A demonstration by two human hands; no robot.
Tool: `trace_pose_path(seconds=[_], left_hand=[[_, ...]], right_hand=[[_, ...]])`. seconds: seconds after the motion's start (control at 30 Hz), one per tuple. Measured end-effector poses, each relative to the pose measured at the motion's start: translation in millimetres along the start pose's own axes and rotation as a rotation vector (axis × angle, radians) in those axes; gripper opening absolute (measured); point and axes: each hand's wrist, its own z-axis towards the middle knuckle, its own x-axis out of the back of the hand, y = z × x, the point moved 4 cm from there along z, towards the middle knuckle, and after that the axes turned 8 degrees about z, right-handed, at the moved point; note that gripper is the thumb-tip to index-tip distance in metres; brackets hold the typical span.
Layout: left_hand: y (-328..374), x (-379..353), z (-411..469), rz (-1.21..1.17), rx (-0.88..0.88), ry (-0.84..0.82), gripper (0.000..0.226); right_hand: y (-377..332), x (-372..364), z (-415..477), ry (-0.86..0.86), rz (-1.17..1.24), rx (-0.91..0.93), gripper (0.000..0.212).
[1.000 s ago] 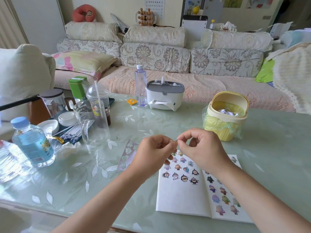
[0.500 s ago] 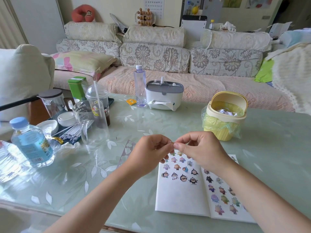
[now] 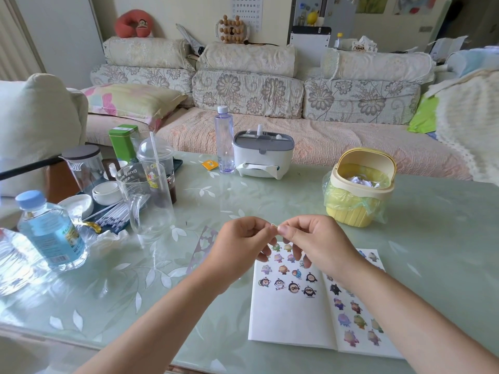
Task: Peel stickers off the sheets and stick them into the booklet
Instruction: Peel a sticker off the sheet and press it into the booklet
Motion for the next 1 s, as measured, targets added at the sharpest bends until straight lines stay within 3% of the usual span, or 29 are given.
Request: trace_pose_path(seconds=[0.17,0.83,1.0], left_hand=[[-0.8,0.5,0.9,-0.079,0.06,-0.047,0.017],[8.0,0.1,-9.2,0.174,0.023,-0.102,0.017],[8.4,1.3,-8.3,0.194,0.016,-0.087,0.015]], right_hand=[[-2.5,2.2,-1.5,-0.051,0.118,-0.05,0.016],[-10.8,2.2,-10.1,-0.004,-0.361,0.11,0.017],[-9.3,1.3,-9.5,-0.035,-0.294,0.109,0.021]])
